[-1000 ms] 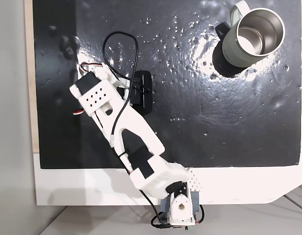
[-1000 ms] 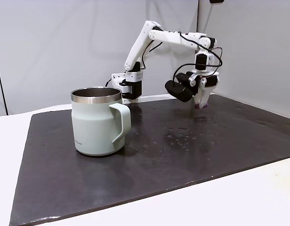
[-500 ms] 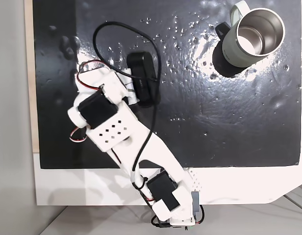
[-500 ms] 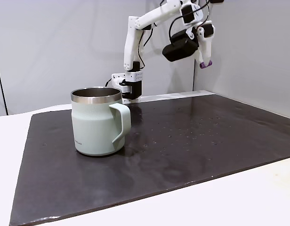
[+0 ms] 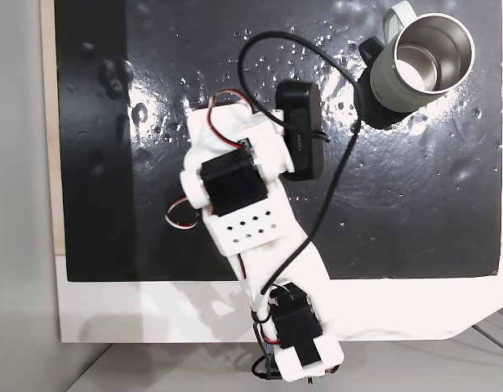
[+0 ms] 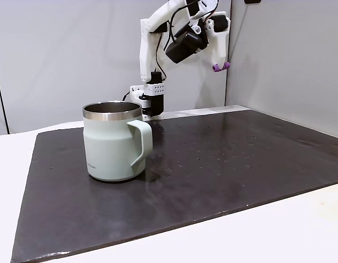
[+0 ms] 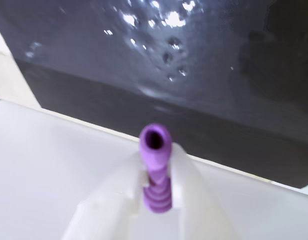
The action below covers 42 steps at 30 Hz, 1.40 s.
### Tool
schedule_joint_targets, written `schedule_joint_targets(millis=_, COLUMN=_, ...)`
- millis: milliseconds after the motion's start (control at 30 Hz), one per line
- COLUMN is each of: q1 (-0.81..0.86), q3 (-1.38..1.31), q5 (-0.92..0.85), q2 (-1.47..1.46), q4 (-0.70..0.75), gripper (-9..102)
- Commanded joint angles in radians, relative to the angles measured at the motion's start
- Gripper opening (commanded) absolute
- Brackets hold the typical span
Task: Grasp a pengrip and put it in the cup.
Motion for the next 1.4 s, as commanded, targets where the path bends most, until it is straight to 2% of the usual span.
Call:
schedule_joint_targets(millis=0, q1=0.121, q3=-0.017, q5=-0.054, q2=0.063, q4=0.015, gripper=0)
schedule_joint_targets(millis=267, q1=0.391, q3=-0.06, q5=-0.187, q2=0.052, q4=0.015, gripper=0)
schedule_joint_targets(millis=633, q1=0.676, q3=-0.334, q5=-0.336, q2=-0.14, q4=0.015, gripper=0)
schedule_joint_targets(millis=967, q1=0.784, q3=-0.729, q5=-0.408, q2=-0.417, q4=0.014, gripper=0)
schedule_joint_targets(millis=1167, q1=0.805, q3=-0.879, q5=-0.43, q2=-0.548, q4=0.008, gripper=0)
schedule_joint_targets(millis=1367, q1=0.807, q3=-0.937, q5=-0.433, q2=-0.635, q4=-0.089, gripper=0)
